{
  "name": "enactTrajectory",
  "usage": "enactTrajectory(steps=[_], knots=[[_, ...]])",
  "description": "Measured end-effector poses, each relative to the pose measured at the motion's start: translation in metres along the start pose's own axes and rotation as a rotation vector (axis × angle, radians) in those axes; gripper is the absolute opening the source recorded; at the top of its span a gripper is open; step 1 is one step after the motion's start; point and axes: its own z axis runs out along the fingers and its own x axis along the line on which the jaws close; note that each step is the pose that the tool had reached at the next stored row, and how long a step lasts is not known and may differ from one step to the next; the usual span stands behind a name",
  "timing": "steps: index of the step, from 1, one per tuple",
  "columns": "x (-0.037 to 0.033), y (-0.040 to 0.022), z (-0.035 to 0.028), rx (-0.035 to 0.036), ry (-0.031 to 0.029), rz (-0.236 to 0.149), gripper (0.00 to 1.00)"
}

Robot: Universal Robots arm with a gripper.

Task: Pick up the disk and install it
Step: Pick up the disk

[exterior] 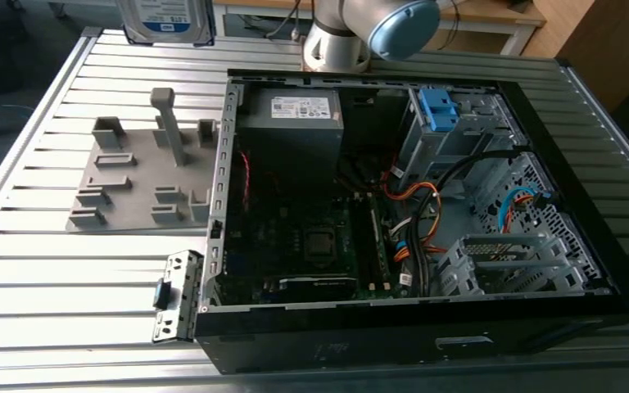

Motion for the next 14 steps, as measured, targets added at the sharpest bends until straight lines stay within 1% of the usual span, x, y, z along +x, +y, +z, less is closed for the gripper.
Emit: enactTrajectory(steps=[8,14], knots=[[0.0009,-0.014,-0.0002,-0.0002,0.0,0.0,0.36],[0.0015,-0.0267,-0.0005,-0.0007,-0.0001,0.0,0.36]])
